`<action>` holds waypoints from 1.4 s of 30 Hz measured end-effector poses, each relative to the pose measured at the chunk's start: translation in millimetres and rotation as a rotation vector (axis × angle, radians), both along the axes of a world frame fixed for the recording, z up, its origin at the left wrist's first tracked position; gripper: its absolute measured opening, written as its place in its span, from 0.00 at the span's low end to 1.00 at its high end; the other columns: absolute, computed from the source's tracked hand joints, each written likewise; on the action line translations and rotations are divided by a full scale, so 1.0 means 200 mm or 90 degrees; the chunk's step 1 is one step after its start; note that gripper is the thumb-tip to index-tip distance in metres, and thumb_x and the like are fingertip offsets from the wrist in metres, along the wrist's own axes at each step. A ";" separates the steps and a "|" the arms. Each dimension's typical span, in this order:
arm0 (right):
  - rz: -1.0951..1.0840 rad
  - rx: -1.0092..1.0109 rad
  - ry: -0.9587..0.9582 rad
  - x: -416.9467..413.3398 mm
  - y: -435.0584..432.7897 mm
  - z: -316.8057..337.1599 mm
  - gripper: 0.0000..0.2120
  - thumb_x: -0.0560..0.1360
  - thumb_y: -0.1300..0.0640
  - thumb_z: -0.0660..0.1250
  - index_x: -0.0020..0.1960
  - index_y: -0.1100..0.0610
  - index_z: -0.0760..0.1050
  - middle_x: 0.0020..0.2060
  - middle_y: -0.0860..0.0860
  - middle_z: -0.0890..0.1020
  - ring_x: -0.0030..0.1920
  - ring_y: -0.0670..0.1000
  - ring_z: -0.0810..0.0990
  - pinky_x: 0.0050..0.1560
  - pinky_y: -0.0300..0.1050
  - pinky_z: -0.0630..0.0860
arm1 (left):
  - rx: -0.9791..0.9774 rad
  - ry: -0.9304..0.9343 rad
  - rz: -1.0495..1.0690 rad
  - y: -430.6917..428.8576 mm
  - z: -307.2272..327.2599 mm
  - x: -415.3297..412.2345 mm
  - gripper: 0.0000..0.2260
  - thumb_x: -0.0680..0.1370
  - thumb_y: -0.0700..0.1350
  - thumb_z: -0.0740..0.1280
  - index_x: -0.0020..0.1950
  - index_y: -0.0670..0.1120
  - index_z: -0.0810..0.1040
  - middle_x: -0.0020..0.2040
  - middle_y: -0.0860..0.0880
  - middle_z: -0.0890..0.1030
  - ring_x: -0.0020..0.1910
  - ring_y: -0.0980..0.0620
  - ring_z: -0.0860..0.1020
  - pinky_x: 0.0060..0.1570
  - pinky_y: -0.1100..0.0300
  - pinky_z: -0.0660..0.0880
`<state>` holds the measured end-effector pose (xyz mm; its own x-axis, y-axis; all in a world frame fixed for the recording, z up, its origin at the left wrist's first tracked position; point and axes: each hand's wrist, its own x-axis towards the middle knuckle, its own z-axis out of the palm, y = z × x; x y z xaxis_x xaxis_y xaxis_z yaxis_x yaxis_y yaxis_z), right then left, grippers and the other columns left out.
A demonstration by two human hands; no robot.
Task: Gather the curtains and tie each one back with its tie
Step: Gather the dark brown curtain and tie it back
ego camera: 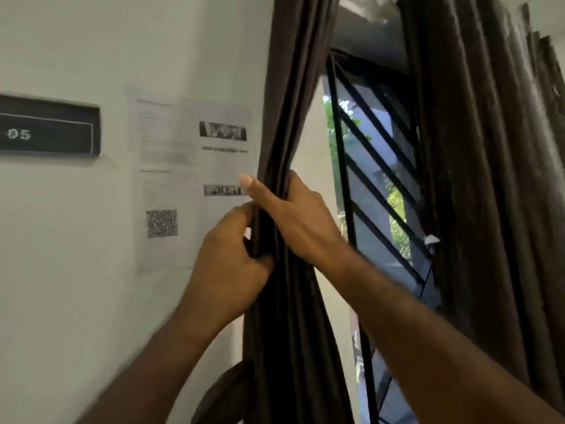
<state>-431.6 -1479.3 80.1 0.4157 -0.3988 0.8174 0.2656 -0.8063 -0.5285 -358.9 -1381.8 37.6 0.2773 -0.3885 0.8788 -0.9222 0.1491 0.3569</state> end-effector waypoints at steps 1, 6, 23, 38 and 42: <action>0.021 0.016 0.016 -0.01 -0.02 -0.03 0.30 0.67 0.26 0.65 0.61 0.44 0.74 0.51 0.44 0.84 0.50 0.47 0.84 0.54 0.48 0.81 | 0.040 -0.004 -0.005 0.00 -0.01 0.00 0.21 0.73 0.37 0.70 0.64 0.53 0.75 0.51 0.56 0.80 0.43 0.63 0.79 0.41 0.69 0.76; 0.010 0.067 -0.016 -0.03 -0.15 -0.11 0.15 0.77 0.50 0.69 0.62 0.52 0.78 0.52 0.47 0.85 0.50 0.47 0.84 0.54 0.45 0.81 | 0.176 0.013 -0.106 -0.05 -0.08 0.03 0.34 0.70 0.35 0.75 0.71 0.57 0.68 0.57 0.60 0.76 0.48 0.71 0.76 0.46 0.74 0.75; 0.057 -0.106 0.091 -0.34 -0.38 -0.96 0.50 0.73 0.74 0.68 0.79 0.44 0.41 0.74 0.22 0.47 0.76 0.30 0.49 0.71 0.24 0.53 | 0.342 0.304 -0.270 -0.23 -0.70 0.07 0.16 0.82 0.46 0.63 0.70 0.54 0.72 0.62 0.57 0.81 0.62 0.61 0.78 0.64 0.60 0.75; 0.096 -0.108 0.016 -0.36 -0.36 -1.14 0.37 0.72 0.60 0.75 0.73 0.41 0.60 0.64 0.28 0.70 0.66 0.39 0.74 0.65 0.31 0.70 | 0.270 0.325 -0.306 -0.22 -0.63 -0.04 0.12 0.80 0.39 0.64 0.61 0.45 0.82 0.45 0.47 0.87 0.40 0.45 0.83 0.45 0.57 0.80; 0.057 -0.103 -0.038 -0.36 -0.34 -1.14 0.20 0.74 0.51 0.69 0.58 0.31 0.70 0.51 0.34 0.77 0.53 0.40 0.79 0.53 0.34 0.76 | 0.254 0.290 -0.285 -0.20 -0.62 -0.08 0.10 0.80 0.40 0.65 0.58 0.44 0.83 0.44 0.47 0.87 0.42 0.47 0.85 0.47 0.56 0.82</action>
